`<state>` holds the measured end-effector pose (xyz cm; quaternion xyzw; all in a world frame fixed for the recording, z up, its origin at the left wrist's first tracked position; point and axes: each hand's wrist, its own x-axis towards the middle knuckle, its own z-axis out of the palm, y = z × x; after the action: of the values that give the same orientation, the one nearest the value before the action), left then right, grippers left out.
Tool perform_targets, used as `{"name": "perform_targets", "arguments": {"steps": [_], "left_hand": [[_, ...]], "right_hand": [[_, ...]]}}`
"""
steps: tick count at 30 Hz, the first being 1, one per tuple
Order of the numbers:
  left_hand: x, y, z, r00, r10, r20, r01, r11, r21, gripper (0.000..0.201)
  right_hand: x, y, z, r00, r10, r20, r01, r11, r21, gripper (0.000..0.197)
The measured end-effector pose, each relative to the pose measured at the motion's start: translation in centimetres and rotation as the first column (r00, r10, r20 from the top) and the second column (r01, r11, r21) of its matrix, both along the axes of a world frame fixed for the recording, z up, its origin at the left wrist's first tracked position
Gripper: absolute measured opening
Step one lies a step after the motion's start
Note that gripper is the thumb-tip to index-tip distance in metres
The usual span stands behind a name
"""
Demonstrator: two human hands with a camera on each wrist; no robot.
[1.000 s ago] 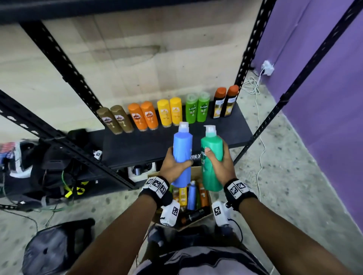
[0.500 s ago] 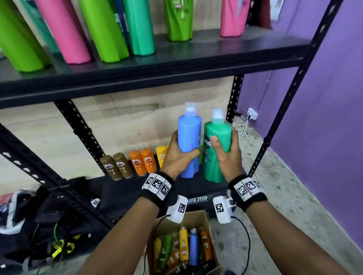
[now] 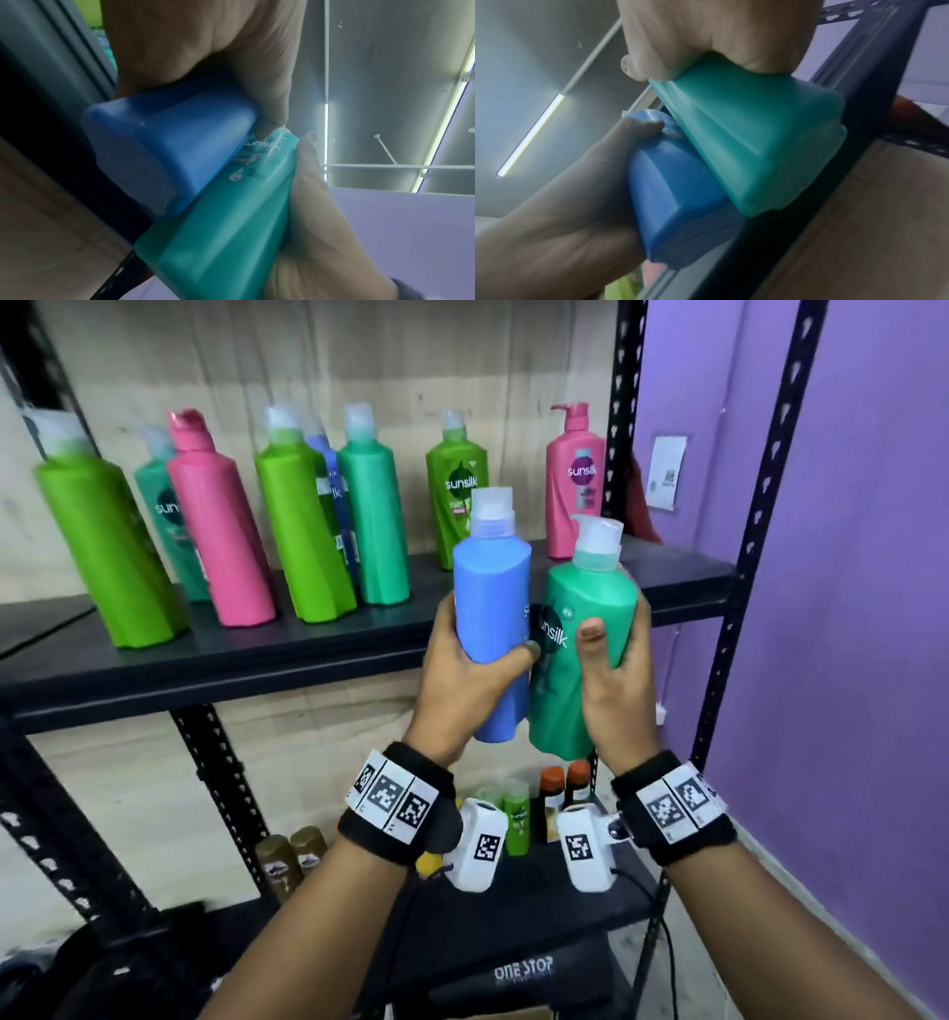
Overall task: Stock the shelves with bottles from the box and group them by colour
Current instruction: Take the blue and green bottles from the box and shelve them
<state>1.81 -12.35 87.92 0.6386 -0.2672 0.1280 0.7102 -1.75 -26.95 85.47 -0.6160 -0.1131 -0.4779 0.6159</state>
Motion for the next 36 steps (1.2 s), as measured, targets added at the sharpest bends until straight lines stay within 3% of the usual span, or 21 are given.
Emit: {"name": "perform_targets", "arguments": {"steps": [6,13,20,26,36], "left_hand": [[1.6,0.3,4.9,0.993,0.071,0.096,-0.067,0.997,-0.049,0.061],[4.9,0.5,7.3,0.979,0.144,0.146,-0.135,0.989,-0.066,0.054],[8.2,0.2,7.4,0.975,0.193,0.113,-0.186,0.980,-0.069,0.052],[10.3,-0.1,7.6,0.986,0.151,0.071,-0.147,0.987,-0.066,0.056],[13.6,-1.0,8.0,0.992,0.127,0.025,-0.126,0.991,-0.045,0.057]], "right_hand": [[2.0,0.1,6.5,0.996,-0.037,0.086,0.037,0.999,-0.005,0.077],[4.8,-0.3,10.6,0.996,-0.039,0.076,0.045,0.996,-0.077,0.076],[7.6,-0.3,11.7,0.998,-0.063,-0.019,0.059,0.988,-0.143,0.090],[10.5,-0.9,11.8,0.992,-0.092,-0.081,0.078,0.985,-0.153,0.066],[13.9,-1.4,12.7,0.978,-0.116,-0.175,0.077,0.974,-0.214,0.062]]}}
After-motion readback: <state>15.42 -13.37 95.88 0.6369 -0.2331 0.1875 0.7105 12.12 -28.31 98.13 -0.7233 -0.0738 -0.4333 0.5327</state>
